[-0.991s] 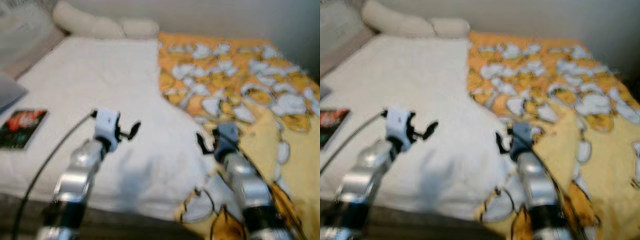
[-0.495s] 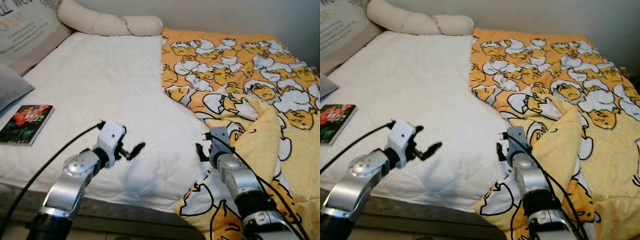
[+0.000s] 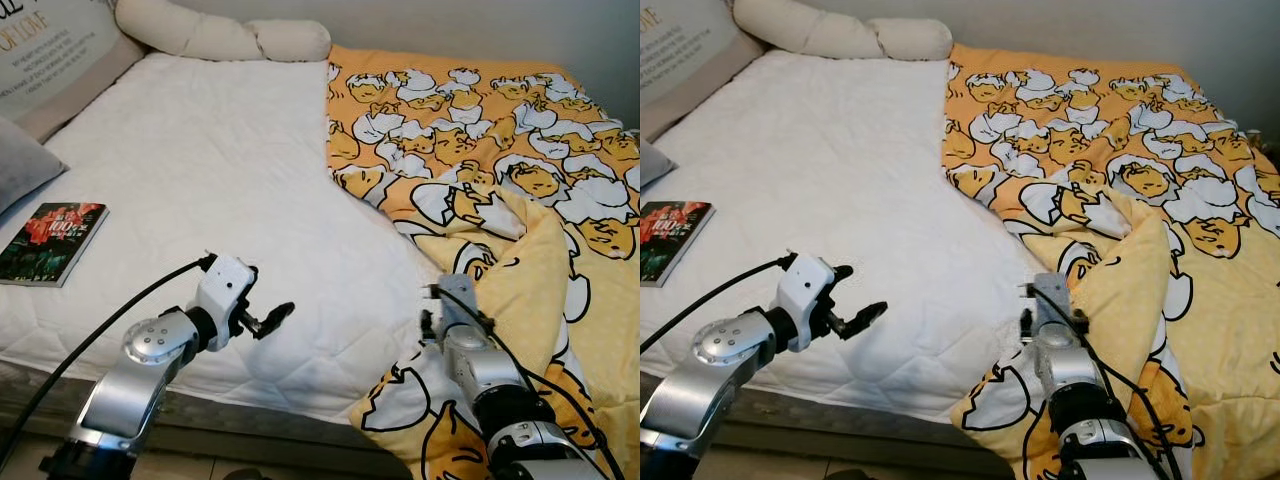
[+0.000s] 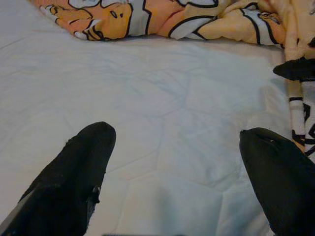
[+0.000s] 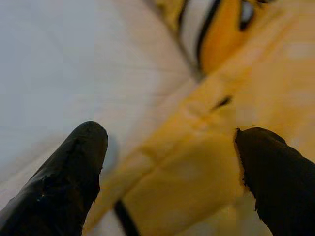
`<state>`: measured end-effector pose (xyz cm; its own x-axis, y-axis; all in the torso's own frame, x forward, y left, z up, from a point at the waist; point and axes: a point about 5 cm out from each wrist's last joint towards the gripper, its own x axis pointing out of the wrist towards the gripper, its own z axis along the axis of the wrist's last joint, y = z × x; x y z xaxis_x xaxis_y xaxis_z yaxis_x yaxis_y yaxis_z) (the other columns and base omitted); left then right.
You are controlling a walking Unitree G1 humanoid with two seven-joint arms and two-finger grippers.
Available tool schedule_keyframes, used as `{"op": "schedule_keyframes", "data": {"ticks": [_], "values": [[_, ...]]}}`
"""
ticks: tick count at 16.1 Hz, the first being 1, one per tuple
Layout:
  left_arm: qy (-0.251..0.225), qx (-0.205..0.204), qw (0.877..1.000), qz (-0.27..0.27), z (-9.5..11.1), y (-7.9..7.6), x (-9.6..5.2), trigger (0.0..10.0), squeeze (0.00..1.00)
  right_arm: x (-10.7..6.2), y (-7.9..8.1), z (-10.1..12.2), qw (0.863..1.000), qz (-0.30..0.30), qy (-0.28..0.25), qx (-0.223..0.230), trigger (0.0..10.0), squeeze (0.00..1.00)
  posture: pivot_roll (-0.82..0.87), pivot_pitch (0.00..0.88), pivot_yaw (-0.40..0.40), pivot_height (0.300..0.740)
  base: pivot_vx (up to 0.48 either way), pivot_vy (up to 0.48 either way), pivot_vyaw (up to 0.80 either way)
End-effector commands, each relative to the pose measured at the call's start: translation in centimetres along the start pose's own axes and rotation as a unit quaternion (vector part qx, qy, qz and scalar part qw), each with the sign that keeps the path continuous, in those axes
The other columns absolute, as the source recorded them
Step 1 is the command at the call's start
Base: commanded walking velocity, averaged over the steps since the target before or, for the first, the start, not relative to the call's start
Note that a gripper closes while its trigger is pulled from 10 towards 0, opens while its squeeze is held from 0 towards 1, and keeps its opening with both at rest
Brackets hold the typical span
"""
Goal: Clean up the room
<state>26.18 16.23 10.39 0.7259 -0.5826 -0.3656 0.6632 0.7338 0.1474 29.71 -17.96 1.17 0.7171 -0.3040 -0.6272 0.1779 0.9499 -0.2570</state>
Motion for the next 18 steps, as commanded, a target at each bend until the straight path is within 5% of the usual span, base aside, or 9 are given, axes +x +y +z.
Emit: {"op": "schedule_keyframes", "data": {"ticks": [1, 7, 8, 9, 10, 18], "values": [[0.001, 0.002, 1.0, -0.013, 0.1, -0.3, -0.1, 10.0, 0.0, 0.1, -0.6, 0.0, 1.0, -0.018, 0.0, 0.007, 10.0, 0.0, 0.07, 0.0, -0.047, 0.74, 0.0, 0.0, 0.0], [0.002, 0.002, 0.999, -0.052, 0.2, -1.0, -0.2, 10.0, 0.0, 0.5, -1.1, -1.9, 0.999, -0.007, 0.041, 0.016, 9.5, 0.0, 0.07, 0.0, -0.044, 0.74, 0.0, 0.0, 0.0], [0.008, 0.001, 0.997, -0.078, 0.1, -1.4, -0.4, 10.0, 0.0, 0.6, -1.2, -2.4, 0.999, 0.002, 0.05, 0.011, 4.1, 0.0, 0.07, 0.0, -0.046, 0.74, 0.0, 0.0, 0.0], [0.013, 0.002, 0.996, -0.092, 0.0, -1.6, -0.5, 10.0, 0.0, 0.7, -1.2, -2.7, 0.998, 0.007, 0.057, 0.013, 2.5, 0.0, 0.07, 0.0, -0.046, 0.74, 0.0, 0.0, 0.0], [0.017, 0.005, 0.995, -0.098, 0.0, -1.6, -0.6, 10.0, 0.0, 0.8, -1.2, -2.9, 0.998, 0.016, 0.065, 0.019, 0.0, 0.0, 0.07, 0.0, -0.046, 0.74, 0.0, 0.0, 0.0], [0.026, 0.007, 0.995, -0.1, -0.1, -1.2, -0.8, 10.0, 0.0, 1.2, -1.0, -2.4, 0.996, 0.051, 0.067, 0.035, 0.0, 0.0, 0.08, 0.0, -0.052, 0.74, 0.0, 0.0, 0.0]]}}
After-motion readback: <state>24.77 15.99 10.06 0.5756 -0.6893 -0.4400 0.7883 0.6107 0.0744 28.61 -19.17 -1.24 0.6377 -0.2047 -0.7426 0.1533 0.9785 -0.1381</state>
